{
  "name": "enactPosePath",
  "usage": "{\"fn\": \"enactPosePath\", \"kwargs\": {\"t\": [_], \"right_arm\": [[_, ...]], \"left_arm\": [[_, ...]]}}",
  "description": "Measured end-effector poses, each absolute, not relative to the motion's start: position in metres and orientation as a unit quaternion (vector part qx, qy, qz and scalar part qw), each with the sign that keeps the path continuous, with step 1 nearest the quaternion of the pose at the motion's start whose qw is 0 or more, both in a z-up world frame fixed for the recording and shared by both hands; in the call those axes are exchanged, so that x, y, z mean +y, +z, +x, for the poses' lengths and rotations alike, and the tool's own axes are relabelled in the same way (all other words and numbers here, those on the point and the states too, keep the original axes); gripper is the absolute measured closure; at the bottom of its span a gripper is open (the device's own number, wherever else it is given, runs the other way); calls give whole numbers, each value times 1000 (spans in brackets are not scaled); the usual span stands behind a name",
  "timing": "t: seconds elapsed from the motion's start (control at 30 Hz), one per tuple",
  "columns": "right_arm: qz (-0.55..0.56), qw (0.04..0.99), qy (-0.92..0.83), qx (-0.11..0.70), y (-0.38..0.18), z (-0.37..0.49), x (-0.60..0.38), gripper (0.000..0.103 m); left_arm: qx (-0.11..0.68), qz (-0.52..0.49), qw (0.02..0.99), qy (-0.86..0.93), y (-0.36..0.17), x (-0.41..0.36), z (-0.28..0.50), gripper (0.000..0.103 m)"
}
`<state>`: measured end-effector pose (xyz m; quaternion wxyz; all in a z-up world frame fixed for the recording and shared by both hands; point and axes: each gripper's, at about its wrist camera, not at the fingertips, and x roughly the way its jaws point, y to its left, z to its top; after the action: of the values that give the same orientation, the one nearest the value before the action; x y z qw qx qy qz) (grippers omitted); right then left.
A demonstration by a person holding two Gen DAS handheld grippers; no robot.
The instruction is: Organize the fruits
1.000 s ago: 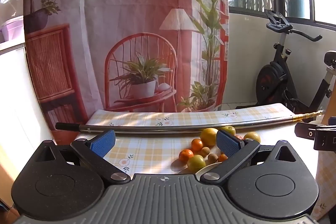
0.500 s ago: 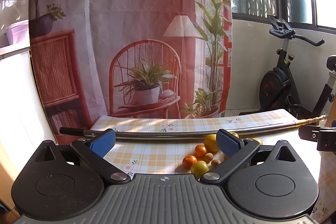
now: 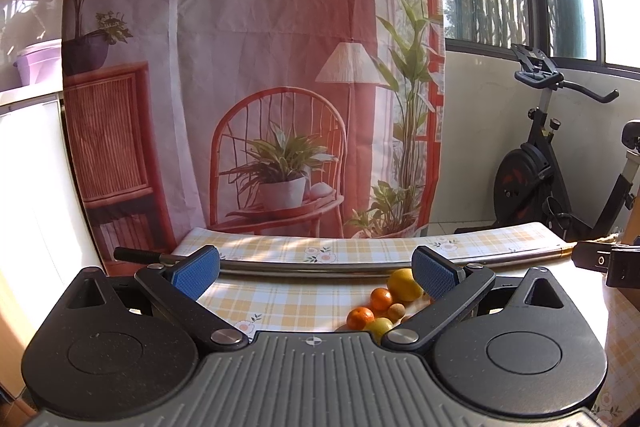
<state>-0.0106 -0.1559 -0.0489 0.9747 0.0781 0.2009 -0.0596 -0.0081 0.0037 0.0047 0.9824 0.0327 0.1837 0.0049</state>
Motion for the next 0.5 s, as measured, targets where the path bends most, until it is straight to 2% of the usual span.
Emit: {"fn": "enactPosePath", "kwargs": {"t": [0.5], "right_arm": [[76, 975, -60, 198, -50, -13, -154, 0]], "left_arm": [[184, 30, 982, 6, 4, 3, -9, 0]]}}
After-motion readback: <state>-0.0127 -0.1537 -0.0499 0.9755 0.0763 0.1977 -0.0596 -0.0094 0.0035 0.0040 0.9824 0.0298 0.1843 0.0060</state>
